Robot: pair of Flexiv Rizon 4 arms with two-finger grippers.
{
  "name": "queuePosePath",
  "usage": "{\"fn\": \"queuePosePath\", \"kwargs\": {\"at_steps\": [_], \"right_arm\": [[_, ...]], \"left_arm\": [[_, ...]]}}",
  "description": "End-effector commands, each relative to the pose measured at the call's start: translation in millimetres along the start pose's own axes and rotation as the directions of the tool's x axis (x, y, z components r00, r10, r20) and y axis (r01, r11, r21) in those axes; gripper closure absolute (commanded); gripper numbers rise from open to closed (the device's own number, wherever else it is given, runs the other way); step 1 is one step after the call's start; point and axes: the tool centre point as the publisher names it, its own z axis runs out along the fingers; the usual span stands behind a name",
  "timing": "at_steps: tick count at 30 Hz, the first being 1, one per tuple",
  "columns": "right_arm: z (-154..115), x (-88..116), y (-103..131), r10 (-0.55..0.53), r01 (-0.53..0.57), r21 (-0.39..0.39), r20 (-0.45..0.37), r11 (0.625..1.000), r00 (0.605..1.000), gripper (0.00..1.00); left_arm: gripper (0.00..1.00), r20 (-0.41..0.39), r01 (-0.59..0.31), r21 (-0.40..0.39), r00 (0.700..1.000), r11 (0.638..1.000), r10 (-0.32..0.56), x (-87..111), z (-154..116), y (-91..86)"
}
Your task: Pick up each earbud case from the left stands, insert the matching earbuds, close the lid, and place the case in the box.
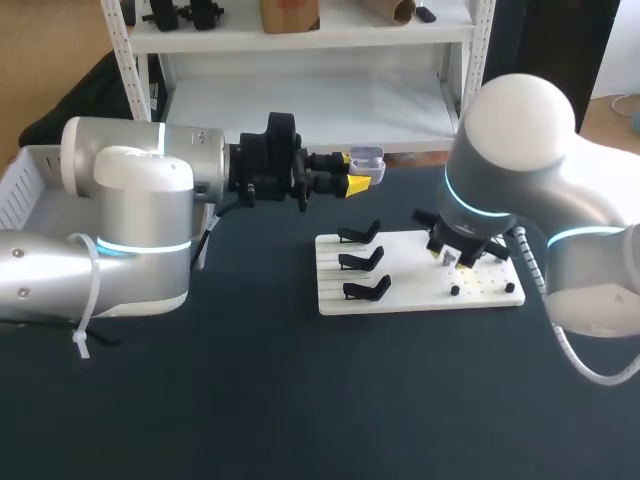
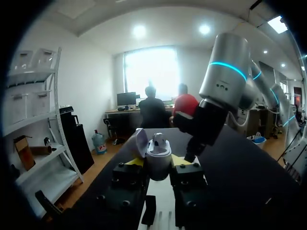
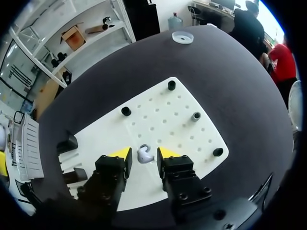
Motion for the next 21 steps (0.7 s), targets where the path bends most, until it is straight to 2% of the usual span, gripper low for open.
{"fn": "queuePosePath", "kwargs": {"at_steps": [1, 21], "right_arm": [[1.0, -0.1, 0.6, -0.002, 0.002, -0.004, 0.007, 1.000, 1.000, 0.67], [2.3, 2.5, -3.0, -0.039, 0.039, -0.012, -0.003, 0.999, 0.999, 0.67]], "left_arm": [[1.00, 0.002, -0.002, -0.003, 1.000, 1.000, 0.002, 0.5, 0.2, -0.6], [1.00, 0.002, -0.002, -0.003, 1.000, 1.000, 0.002, 0.5, 0.2, -0.6]]}}
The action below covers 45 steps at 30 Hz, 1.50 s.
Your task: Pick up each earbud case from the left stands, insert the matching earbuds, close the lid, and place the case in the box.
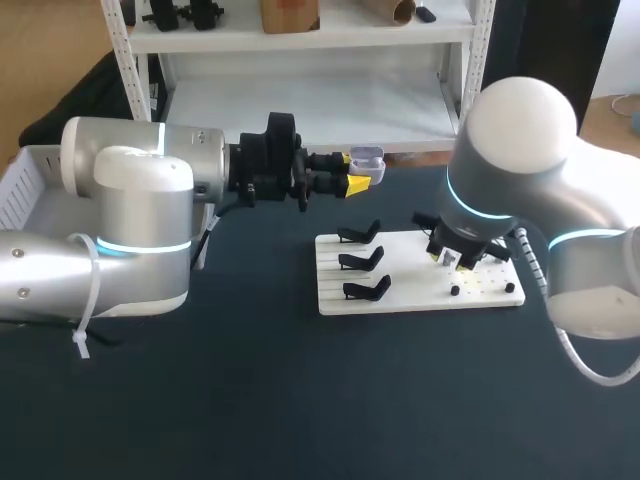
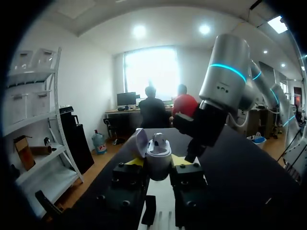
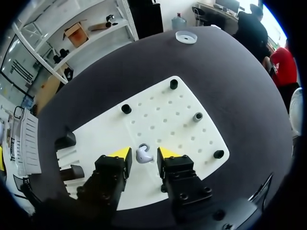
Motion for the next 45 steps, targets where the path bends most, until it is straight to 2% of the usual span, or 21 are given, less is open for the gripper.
{"fn": "queuePosePath", "kwargs": {"at_steps": [1, 13, 16, 17, 21, 29, 37, 42, 45], "right_arm": [[-0.6, -0.3, -1.3, -0.005, 0.005, -0.008, 0.005, 1.000, 1.000, 0.67], [-0.6, -0.1, -4.3, -0.003, 0.003, -0.003, 0.002, 1.000, 1.000, 0.72], [-0.4, 0.3, -4.8, -0.001, 0.001, 0.000, 0.000, 1.000, 1.000, 0.78], [-0.3, 0.5, -5.0, -0.001, 0.001, 0.000, -0.001, 1.000, 1.000, 0.84], [1.5, 2.2, -4.2, -0.002, 0.002, 0.000, -0.006, 1.000, 1.000, 0.99], [-0.8, 3.4, -0.7, -0.008, 0.008, 0.009, -0.012, 1.000, 1.000, 1.00], [-28.9, -0.3, 4.3, -0.037, 0.037, 0.011, -0.035, 0.999, 0.999, 1.00], [-58.1, -3.3, 9.3, -0.114, 0.115, 0.011, -0.052, 0.993, 0.992, 1.00], [-83.0, -6.7, 14.0, -0.201, 0.202, 0.007, -0.065, 0.979, 0.977, 1.00]], "left_arm": [[1.00, 0.002, -0.002, -0.003, 1.000, 1.000, 0.002, 0.5, 0.2, -0.6], [1.00, 0.002, -0.002, -0.003, 1.000, 1.000, 0.002, 0.5, 0.2, -0.6], [1.00, 0.002, -0.002, -0.003, 1.000, 1.000, 0.002, 0.5, 0.2, -0.6], [1.00, 0.002, -0.002, -0.003, 1.000, 1.000, 0.002, 0.5, 0.2, -0.6], [1.00, 0.002, -0.002, -0.003, 1.000, 1.000, 0.002, 0.5, 0.2, -0.6], [1.00, 0.002, -0.002, -0.003, 1.000, 1.000, 0.002, 0.5, 0.2, -0.6], [1.00, 0.002, -0.002, -0.003, 1.000, 1.000, 0.002, 0.5, 0.2, -0.6], [1.00, 0.002, -0.002, -0.003, 1.000, 1.000, 0.002, 0.5, 0.2, -0.6], [1.00, 0.002, -0.002, -0.003, 1.000, 1.000, 0.002, 0.5, 0.2, -0.6]]}}
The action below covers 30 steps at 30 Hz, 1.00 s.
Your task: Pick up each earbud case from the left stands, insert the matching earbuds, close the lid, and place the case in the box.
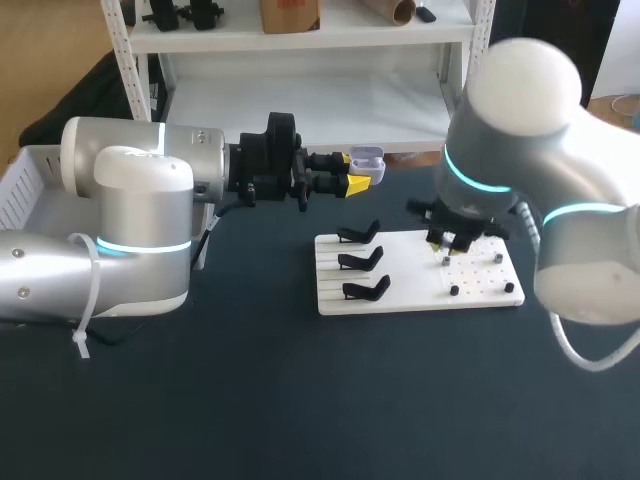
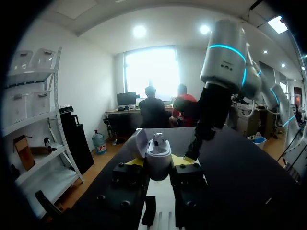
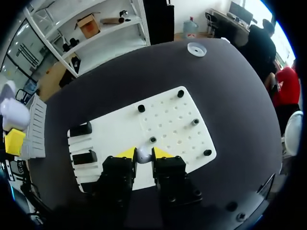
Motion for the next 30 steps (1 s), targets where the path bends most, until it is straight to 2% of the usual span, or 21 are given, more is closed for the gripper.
{"fn": "queuePosePath", "kwargs": {"at_steps": [1, 6, 14, 30], "right_arm": [[-46.6, -4.3, 1.2, -0.095, 0.096, 0.020, -0.041, 0.995, 0.995, 1.00], [-85.2, -8.5, 12.3, -0.226, 0.227, 0.027, -0.054, 0.973, 0.973, 1.00], [-129.3, -14.3, 37.4, -0.360, 0.357, -0.048, -0.069, 0.933, 0.930, 1.00], [-139.2, -34.2, 113.2, -0.486, 0.479, -0.100, -0.053, 0.872, 0.873, 1.00]], "left_arm": [[1.00, 0.002, -0.002, -0.003, 1.000, 1.000, 0.002, 0.6, 0.2, -0.6], [1.00, 0.002, -0.002, -0.003, 1.000, 1.000, 0.002, 0.6, 0.2, -0.6], [1.00, 0.002, -0.002, -0.003, 1.000, 1.000, 0.002, 0.6, 0.2, -0.6], [1.00, 0.002, -0.002, -0.003, 1.000, 1.000, 0.002, 0.6, 0.2, -0.6]]}}
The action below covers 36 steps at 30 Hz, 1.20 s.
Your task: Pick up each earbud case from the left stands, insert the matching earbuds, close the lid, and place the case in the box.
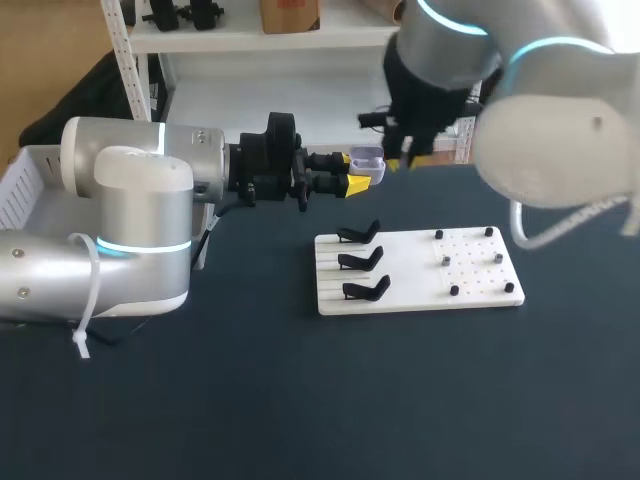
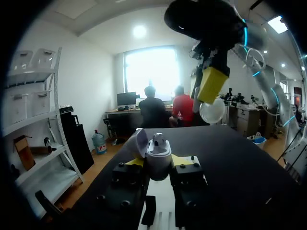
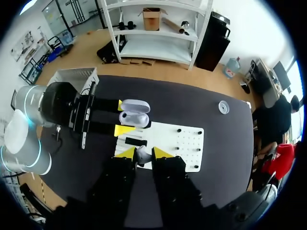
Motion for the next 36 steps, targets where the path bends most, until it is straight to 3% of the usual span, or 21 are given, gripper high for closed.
{"fn": "queuePosePath", "kwargs": {"at_steps": [1, 9, 28, 36], "right_arm": [[3.3, -17.9, 15.8, -0.014, 0.014, 0.002, -0.039, 1.000, 0.999, 1.00], [10.5, -25.1, 33.9, -0.038, 0.038, -0.009, -0.043, 0.999, 0.998, 1.00], [13.0, -26.1, 35.0, -0.025, 0.025, -0.019, -0.020, 1.000, 0.999, 1.00], [25.8, -28.1, 35.5, -0.090, 0.090, -0.003, -0.020, 0.996, 0.996, 1.00]], "left_arm": [[1.00, 0.002, -0.002, -0.003, 1.000, 1.000, 0.002, 0.5, 0.2, -0.6], [1.00, 0.002, -0.002, -0.003, 1.000, 1.000, 0.002, 0.5, 0.2, -0.6], [1.00, 0.002, -0.002, -0.003, 1.000, 1.000, 0.002, 0.5, 0.2, -0.6], [1.00, 0.002, -0.002, -0.003, 1.000, 1.000, 0.002, 0.5, 0.2, -0.6]]}}
